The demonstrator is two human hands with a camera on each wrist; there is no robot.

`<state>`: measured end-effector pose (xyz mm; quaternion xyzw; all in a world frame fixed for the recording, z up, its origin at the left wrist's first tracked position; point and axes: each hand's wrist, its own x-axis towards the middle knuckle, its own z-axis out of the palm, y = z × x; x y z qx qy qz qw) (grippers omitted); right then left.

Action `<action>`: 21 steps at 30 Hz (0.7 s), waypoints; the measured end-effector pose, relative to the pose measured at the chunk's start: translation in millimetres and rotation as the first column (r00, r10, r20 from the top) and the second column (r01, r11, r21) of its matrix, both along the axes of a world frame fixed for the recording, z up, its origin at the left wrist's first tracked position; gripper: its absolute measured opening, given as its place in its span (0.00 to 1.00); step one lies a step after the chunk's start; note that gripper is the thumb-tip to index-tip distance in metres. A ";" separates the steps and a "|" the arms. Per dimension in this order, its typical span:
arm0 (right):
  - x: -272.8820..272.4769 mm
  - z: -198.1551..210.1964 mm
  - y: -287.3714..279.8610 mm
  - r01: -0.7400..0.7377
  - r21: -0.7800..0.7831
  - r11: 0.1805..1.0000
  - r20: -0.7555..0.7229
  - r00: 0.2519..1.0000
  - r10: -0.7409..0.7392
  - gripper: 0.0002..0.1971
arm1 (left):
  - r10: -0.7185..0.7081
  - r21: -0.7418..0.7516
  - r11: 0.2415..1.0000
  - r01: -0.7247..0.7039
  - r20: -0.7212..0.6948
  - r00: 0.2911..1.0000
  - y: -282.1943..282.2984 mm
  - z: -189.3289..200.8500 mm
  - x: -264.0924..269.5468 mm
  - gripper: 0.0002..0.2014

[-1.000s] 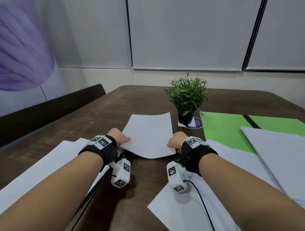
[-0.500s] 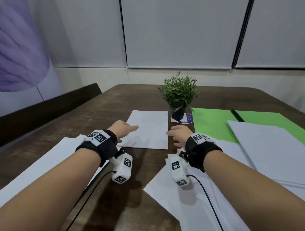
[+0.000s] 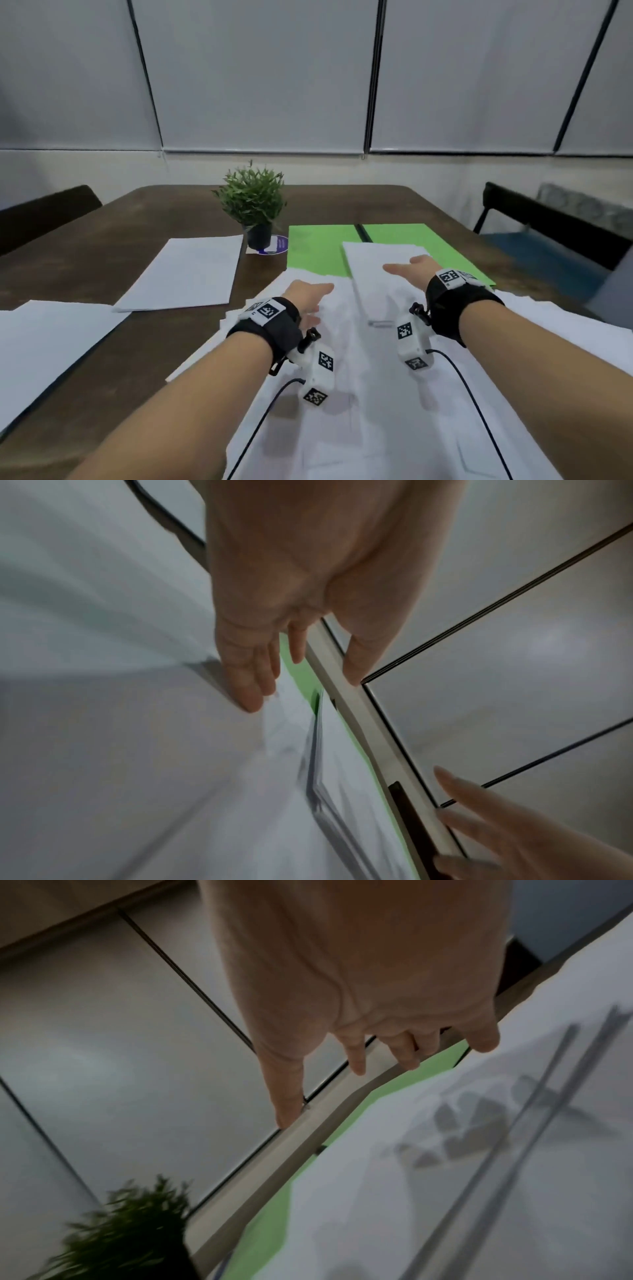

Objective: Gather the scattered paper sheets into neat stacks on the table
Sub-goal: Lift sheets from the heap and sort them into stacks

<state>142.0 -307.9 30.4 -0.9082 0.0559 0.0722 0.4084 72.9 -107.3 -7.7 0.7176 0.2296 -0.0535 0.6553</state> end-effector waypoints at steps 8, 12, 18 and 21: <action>30.1 -20.7 -87.5 -0.002 -0.187 0.982 -0.231 0.972 -0.042 0.29 | -0.085 0.129 0.986 0.101 -0.119 0.989 -49.5 -25.1 87.4 0.28; 45.5 -28.8 -103.6 -0.129 -0.323 0.937 -0.188 0.980 0.070 0.25 | -0.105 0.215 0.964 0.154 -0.223 0.969 -62.7 -8.2 83.3 0.22; 50.9 -29.0 -99.9 -0.181 -0.309 0.934 -0.246 0.964 0.105 0.22 | -0.057 0.590 0.775 0.224 -0.288 0.956 -66.6 -12.1 89.9 0.43; 50.7 -22.6 -95.8 -0.216 -0.459 0.862 -0.227 0.966 0.121 0.22 | -0.093 0.670 0.687 0.281 -0.302 0.949 -70.9 -14.3 90.9 0.38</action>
